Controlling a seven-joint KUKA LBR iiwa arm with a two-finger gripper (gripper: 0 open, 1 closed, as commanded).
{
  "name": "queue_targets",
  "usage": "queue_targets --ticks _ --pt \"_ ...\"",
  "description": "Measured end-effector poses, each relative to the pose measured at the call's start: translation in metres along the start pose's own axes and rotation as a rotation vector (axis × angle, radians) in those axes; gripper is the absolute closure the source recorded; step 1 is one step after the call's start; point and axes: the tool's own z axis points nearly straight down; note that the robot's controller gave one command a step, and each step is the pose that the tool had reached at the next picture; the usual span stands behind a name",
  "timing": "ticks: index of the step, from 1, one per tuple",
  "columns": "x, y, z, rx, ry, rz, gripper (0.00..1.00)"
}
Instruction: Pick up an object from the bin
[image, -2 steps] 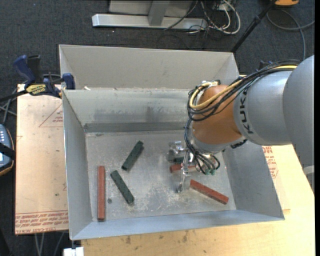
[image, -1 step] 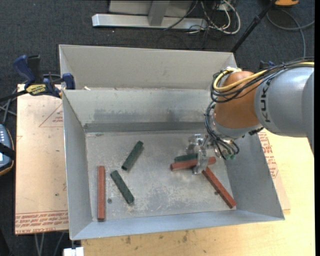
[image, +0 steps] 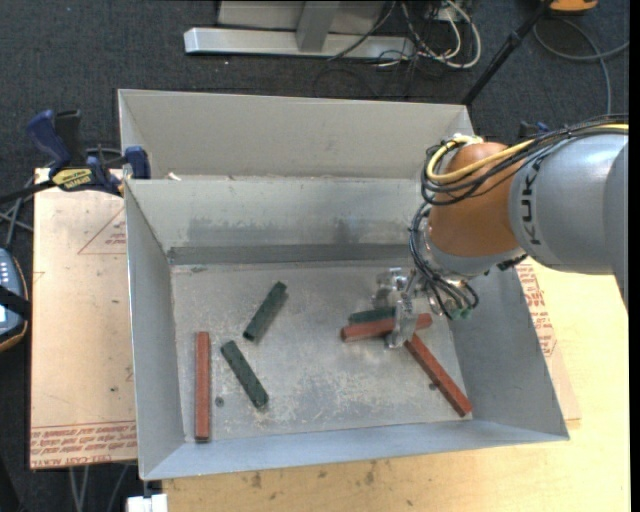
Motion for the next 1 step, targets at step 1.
queue_targets --ticks 1 --pt "0.0042 0.0194 -0.1596 -0.001 -0.001 0.010 1.00"
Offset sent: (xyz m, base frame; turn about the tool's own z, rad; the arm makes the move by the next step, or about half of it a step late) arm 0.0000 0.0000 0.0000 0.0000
